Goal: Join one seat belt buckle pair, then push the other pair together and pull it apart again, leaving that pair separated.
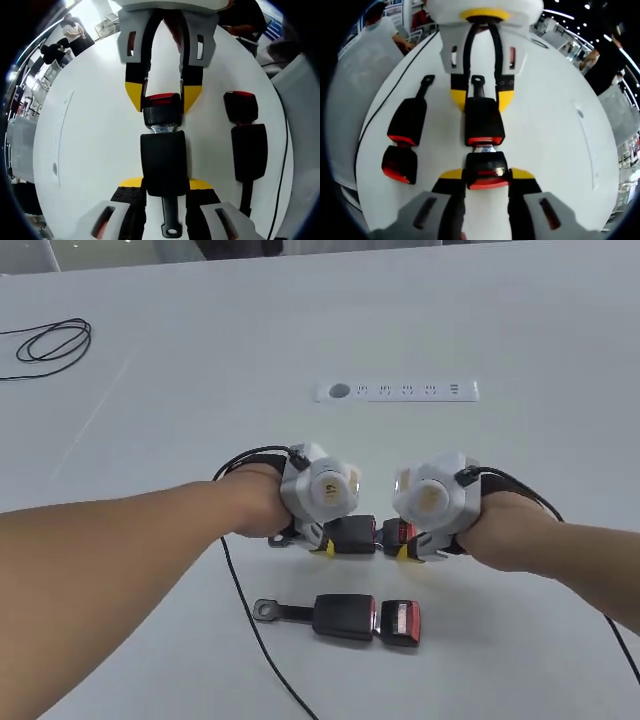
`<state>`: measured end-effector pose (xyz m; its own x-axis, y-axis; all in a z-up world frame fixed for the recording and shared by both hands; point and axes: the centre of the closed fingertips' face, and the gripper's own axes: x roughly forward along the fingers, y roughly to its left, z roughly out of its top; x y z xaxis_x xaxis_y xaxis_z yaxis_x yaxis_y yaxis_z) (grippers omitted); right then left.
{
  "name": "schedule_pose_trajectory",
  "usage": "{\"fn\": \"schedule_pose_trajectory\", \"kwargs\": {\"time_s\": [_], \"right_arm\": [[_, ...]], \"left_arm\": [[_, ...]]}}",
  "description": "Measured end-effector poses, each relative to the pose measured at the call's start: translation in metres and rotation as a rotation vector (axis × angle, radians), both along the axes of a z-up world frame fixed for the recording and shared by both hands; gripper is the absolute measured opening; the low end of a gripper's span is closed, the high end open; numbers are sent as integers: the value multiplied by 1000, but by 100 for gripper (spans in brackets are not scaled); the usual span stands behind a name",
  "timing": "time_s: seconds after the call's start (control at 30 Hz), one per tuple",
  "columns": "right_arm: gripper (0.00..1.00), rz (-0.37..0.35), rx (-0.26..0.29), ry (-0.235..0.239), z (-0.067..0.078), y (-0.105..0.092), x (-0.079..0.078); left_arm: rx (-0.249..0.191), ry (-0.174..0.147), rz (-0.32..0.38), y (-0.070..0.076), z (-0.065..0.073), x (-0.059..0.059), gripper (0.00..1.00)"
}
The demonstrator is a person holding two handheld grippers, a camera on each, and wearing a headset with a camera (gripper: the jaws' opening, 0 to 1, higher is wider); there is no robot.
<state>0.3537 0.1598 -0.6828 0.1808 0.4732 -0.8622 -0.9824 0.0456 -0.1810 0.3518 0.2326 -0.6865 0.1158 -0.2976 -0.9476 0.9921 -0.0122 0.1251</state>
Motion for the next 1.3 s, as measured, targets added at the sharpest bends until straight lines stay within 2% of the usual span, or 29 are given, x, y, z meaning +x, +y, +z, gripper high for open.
{"fn": "schedule_pose_trajectory", "kwargs": {"time_s": [0.1, 0.57, 0.8, 0.97, 1.3], "right_arm": [[30, -10, -5, 1, 1, 1, 0], [31, -1, -17, 1, 1, -4, 1], [32, -21, -6, 9, 1, -9, 1], [33, -38, 7, 4, 2, -15, 0], [34, -31, -9, -16, 4, -21, -1]], "left_arm": [[9, -11, -9, 0, 0, -1, 29], [5, -12, -5, 1, 1, 1, 30], [2, -19, 6, 1, 2, 2, 30], [20, -16, -1, 1, 3, 1, 30], [41, -15, -15, 1, 4, 1, 31]]}}
